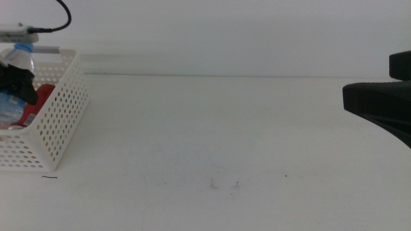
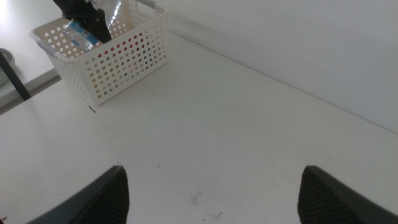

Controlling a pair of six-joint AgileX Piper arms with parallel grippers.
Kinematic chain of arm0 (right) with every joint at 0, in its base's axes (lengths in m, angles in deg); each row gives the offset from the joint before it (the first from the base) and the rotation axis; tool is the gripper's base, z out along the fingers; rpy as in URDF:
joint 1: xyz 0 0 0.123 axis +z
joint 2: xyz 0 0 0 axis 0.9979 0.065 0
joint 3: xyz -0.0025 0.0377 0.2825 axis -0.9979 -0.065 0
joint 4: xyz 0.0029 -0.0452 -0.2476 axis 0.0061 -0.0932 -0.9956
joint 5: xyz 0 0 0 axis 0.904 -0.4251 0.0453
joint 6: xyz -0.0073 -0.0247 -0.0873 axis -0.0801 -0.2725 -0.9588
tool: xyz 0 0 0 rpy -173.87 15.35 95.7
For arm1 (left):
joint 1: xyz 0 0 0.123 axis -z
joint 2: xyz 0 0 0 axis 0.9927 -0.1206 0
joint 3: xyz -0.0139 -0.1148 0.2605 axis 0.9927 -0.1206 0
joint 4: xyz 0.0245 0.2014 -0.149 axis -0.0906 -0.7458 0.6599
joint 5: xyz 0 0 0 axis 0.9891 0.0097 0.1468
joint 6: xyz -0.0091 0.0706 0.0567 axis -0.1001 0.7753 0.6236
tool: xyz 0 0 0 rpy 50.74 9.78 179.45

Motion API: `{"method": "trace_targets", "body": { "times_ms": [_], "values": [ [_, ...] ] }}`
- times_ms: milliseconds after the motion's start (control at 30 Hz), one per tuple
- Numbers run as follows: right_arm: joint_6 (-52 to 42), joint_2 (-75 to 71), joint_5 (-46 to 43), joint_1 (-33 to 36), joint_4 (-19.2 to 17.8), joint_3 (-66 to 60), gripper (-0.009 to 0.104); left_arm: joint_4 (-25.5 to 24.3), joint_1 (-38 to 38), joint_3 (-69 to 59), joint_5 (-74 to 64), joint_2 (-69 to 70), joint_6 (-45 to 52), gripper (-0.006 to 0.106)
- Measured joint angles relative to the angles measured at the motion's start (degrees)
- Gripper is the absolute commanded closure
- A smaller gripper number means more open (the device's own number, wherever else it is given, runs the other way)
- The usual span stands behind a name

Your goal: Use arms to grab the bottles and put them into the dustbin to the left of the table.

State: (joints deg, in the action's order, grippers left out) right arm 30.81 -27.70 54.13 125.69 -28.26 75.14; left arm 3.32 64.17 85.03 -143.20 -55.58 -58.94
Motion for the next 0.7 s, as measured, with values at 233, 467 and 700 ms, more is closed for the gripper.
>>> {"method": "trace_targets", "body": {
  "times_ms": [233, 467, 700],
  "values": [
    [0.0, 0.0, 0.0, 0.0, 0.0, 0.0, 0.004, 0.97, 0.48, 0.26, 1.55, -1.68, 2.54, 0.007],
    [0.0, 0.0, 0.0, 0.0, 0.11, 0.0, 0.004, 2.51, 1.69, 0.54, 1.66, 1.74, 2.87, 0.007],
    [0.0, 0.0, 0.0, 0.0, 0.11, 0.0, 0.004, 3.51, 6.12, 0.54, 0.77, 13.08, 0.08, 0.007]
  ]
}}
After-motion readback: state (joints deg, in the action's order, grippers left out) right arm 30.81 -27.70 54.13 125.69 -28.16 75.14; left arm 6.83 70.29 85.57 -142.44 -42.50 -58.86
